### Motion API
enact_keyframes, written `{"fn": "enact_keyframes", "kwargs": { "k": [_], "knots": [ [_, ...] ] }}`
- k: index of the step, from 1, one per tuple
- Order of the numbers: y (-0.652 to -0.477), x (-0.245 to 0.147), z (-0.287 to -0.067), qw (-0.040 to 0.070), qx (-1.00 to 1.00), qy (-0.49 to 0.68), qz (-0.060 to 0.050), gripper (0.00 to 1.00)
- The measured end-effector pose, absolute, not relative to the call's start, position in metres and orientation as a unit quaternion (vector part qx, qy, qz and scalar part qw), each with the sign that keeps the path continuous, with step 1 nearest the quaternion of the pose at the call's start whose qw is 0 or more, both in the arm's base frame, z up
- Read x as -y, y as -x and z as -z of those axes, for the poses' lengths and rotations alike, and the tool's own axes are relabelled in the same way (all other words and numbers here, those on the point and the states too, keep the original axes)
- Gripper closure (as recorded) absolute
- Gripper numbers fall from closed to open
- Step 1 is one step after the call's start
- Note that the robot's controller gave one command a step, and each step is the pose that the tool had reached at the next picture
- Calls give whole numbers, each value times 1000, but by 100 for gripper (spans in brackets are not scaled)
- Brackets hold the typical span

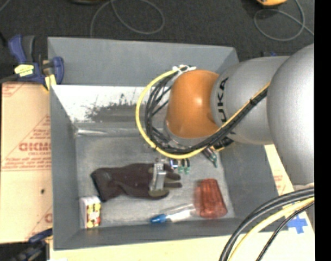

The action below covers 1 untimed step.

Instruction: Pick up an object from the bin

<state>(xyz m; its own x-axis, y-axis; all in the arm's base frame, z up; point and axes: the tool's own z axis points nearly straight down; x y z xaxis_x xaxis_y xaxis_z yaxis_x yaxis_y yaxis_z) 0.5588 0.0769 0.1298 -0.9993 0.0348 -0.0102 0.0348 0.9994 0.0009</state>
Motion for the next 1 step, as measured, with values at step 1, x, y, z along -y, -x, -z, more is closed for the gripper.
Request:
{"fn": "enact_keyframes", "kwargs": {
  "k": [1],
  "knots": [
    [-563, -100, -67, 1, -1000, 2, 1, 0]
  ]
}}
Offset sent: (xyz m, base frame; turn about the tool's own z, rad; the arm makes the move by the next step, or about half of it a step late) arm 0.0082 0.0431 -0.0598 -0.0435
